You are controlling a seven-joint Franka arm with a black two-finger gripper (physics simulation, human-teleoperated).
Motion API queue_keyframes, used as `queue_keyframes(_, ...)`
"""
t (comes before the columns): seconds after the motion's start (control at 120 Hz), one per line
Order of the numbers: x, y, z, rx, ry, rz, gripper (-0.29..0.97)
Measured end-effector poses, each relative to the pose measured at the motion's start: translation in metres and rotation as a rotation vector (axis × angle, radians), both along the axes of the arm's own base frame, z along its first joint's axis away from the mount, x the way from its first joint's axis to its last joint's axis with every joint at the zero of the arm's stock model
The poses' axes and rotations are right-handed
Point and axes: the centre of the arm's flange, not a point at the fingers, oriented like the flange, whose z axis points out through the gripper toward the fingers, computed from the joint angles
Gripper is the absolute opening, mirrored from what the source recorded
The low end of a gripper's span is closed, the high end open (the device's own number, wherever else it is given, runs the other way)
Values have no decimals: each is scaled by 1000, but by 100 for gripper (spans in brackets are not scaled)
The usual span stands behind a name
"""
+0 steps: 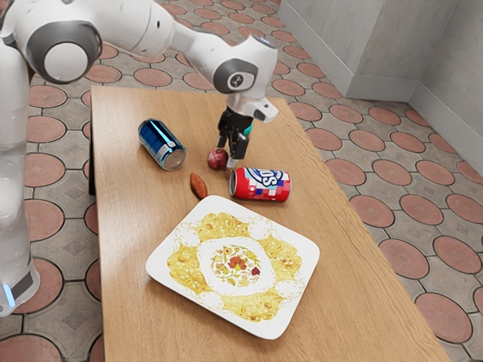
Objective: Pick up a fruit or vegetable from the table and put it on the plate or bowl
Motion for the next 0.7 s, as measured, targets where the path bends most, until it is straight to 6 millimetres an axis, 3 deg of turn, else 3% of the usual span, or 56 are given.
queue_keyframes(0.242,-3,15,-3,1,-4,32,68)
queue_keyframes(0.7,0,14,-10,1,3,28,68)
